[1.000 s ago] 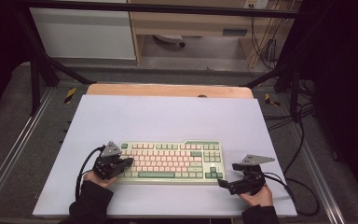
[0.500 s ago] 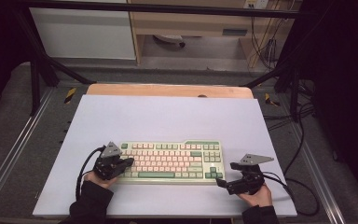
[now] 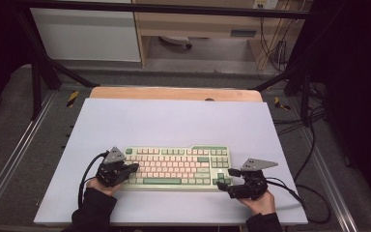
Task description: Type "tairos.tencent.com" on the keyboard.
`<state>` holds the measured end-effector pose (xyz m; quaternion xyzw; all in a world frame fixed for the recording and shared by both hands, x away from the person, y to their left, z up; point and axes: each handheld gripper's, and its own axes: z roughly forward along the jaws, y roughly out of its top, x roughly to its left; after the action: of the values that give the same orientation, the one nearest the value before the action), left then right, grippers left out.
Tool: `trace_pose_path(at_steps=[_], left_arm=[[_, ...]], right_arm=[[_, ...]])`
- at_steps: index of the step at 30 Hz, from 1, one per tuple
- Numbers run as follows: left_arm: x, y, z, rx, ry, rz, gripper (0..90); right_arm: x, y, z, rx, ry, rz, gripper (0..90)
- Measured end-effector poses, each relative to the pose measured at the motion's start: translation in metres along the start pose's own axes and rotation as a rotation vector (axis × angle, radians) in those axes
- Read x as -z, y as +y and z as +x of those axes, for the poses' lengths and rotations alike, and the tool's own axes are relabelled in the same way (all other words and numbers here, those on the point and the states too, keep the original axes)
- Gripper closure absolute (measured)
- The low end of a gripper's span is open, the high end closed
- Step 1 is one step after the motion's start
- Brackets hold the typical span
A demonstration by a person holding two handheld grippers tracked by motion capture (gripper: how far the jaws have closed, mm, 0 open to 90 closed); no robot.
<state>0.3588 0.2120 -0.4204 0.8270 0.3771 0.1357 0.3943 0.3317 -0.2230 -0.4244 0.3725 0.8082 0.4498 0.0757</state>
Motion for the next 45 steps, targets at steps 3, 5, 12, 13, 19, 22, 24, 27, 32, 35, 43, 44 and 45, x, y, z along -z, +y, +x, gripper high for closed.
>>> trace_pose_path(at_steps=[3, 5, 12, 13, 19, 22, 24, 27, 32, 35, 43, 44, 45], left_arm=[[0.001, 0.000, 0.000, 0.002, -0.002, -0.001, 89.7], [0.002, -0.001, 0.000, 0.001, -0.002, 0.000, 89.7], [0.006, -0.005, 0.002, 0.011, -0.006, -0.006, 89.7], [0.006, -0.005, 0.002, 0.009, -0.007, -0.006, 89.7], [0.005, -0.004, 0.000, 0.004, -0.014, -0.006, 89.7], [0.005, -0.004, -0.001, 0.001, -0.018, -0.003, 89.7], [0.005, -0.004, -0.001, 0.001, -0.019, -0.003, 89.7], [0.005, -0.004, -0.001, 0.001, -0.020, -0.003, 89.7], [0.004, -0.004, -0.002, -0.003, -0.023, -0.003, 89.7], [0.004, -0.004, -0.002, -0.004, -0.025, -0.004, 89.7], [0.005, -0.004, -0.002, -0.003, -0.027, -0.005, 89.7], [0.005, -0.004, -0.002, -0.004, -0.027, -0.006, 89.7], [0.005, -0.004, -0.002, -0.004, -0.026, -0.006, 89.7]], right_arm=[[-0.002, 0.003, 0.003, -0.002, 0.020, -0.001, 37.9], [-0.005, 0.007, 0.007, 0.005, 0.029, 0.002, 46.2], [-0.015, 0.015, 0.017, 0.016, 0.040, 0.026, 59.7], [-0.017, 0.017, 0.018, 0.021, 0.043, 0.031, 62.3], [-0.031, 0.028, 0.028, 0.030, 0.056, 0.058, 70.9], [-0.037, 0.032, 0.032, 0.025, 0.049, 0.066, 73.5], [-0.040, 0.035, 0.034, 0.022, 0.051, 0.066, 75.7], [-0.044, 0.040, 0.037, 0.029, 0.054, 0.063, 79.2], [-0.052, 0.047, 0.043, 0.040, 0.056, 0.062, 85.1], [-0.058, 0.052, 0.047, 0.053, 0.054, 0.066, 87.5], [-0.073, 0.063, 0.055, 0.067, 0.070, 0.050, 90.0], [-0.075, 0.064, 0.056, 0.069, 0.068, 0.049, 90.0], [-0.078, 0.065, 0.057, 0.070, 0.069, 0.050, 90.0]])
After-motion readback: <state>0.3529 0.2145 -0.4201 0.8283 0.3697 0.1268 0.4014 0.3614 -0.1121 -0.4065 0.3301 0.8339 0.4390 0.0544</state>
